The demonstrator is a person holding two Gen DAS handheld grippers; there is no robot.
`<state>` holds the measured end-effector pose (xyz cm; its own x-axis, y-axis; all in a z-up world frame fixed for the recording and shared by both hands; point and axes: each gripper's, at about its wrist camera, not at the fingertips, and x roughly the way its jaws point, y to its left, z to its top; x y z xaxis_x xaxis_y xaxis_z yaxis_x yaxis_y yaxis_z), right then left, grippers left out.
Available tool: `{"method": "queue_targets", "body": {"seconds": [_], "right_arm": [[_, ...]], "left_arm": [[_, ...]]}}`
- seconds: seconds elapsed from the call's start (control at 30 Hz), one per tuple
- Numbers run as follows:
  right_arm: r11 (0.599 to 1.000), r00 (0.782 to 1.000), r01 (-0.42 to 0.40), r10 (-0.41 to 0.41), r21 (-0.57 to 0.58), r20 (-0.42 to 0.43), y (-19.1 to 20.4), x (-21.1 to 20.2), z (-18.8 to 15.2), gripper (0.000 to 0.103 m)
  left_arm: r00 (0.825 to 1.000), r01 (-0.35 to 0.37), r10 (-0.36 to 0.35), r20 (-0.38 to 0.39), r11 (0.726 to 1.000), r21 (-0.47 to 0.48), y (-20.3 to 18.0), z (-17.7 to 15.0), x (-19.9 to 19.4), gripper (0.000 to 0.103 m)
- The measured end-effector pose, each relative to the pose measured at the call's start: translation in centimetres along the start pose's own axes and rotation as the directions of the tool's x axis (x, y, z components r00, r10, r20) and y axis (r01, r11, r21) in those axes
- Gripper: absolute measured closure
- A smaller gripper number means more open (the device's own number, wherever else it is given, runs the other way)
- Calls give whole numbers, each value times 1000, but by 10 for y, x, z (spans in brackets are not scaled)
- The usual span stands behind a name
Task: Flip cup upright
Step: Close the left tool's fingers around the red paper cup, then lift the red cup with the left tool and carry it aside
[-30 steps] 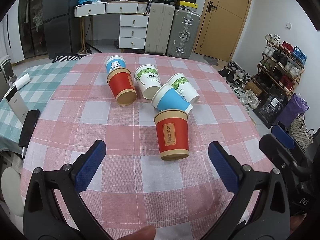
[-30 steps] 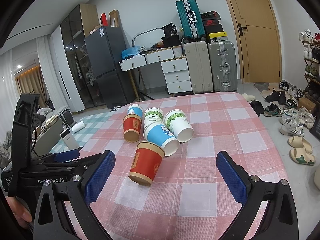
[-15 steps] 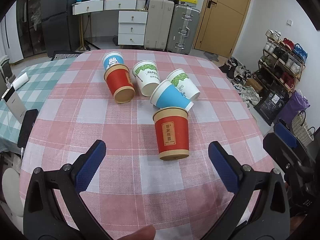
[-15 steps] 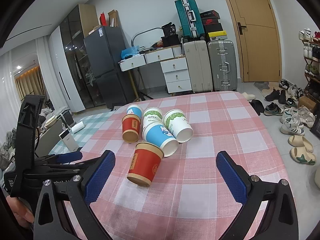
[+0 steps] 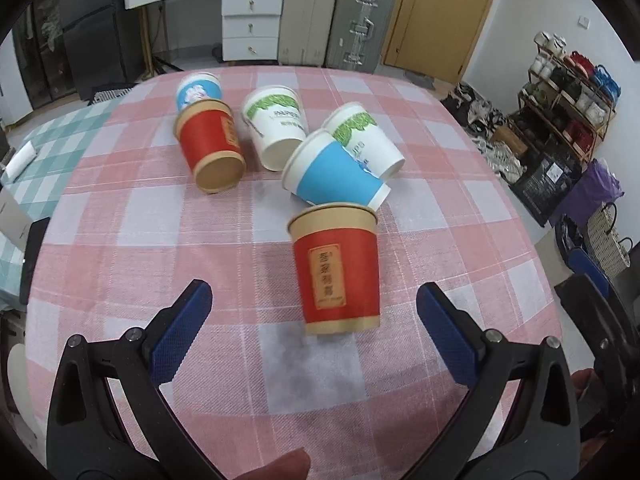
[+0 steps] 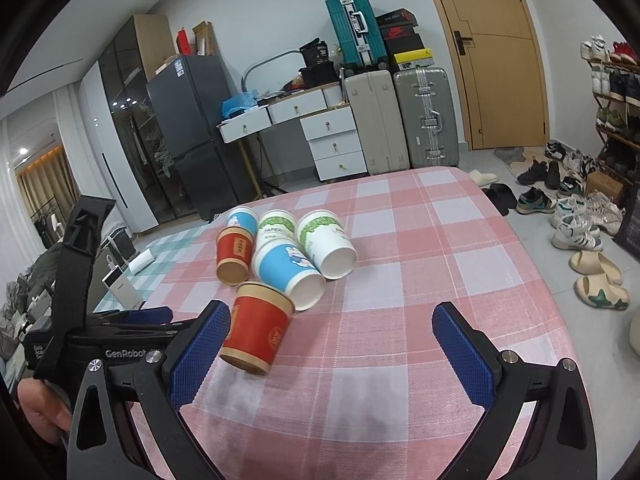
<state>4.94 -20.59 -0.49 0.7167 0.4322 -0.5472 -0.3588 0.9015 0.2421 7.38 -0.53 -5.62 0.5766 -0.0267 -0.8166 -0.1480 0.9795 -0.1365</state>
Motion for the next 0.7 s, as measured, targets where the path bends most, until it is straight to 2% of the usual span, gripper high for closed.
{"method": "queue_targets", "body": {"seconds": [0.1, 0.27, 0.4, 0.47, 0.5, 0.53, 0.57, 0.7], "right_arm": [[1000, 1000, 2, -2, 23, -8, -10, 4, -2, 0], [999, 1000, 3, -2, 48, -24, -22, 11, -4, 0], [997, 1000, 1, 1, 74, -30, -31, 16, -5, 0], [996, 999, 0, 3, 85, -34, -33, 17, -5, 0], [996, 999, -5, 8, 87, -37, -34, 18, -6, 0], [996, 999, -7, 10, 85, -38, -34, 17, -6, 0], [997, 999, -3, 6, 81, -37, -33, 16, -6, 0], [997, 1000, -8, 10, 77, -23, -28, 8, -5, 0]], "left_arm": [[998, -19, 19, -60, 1000, 4, -7, 12, 26, 1], [978, -59, 63, -200, 998, 25, -15, 26, 75, 1], [970, -50, 45, -240, 999, -16, -13, 33, 95, 1], [970, -13, 1, -242, 999, -46, -11, 37, 99, 11], [969, 4, -19, -247, 998, -60, -9, 38, 102, 25], [967, 14, -31, -252, 998, -67, -8, 39, 104, 34], [966, 20, -36, -258, 998, -63, -8, 40, 107, 39], [960, 58, -84, -269, 993, -104, -2, 40, 109, 42]]}}
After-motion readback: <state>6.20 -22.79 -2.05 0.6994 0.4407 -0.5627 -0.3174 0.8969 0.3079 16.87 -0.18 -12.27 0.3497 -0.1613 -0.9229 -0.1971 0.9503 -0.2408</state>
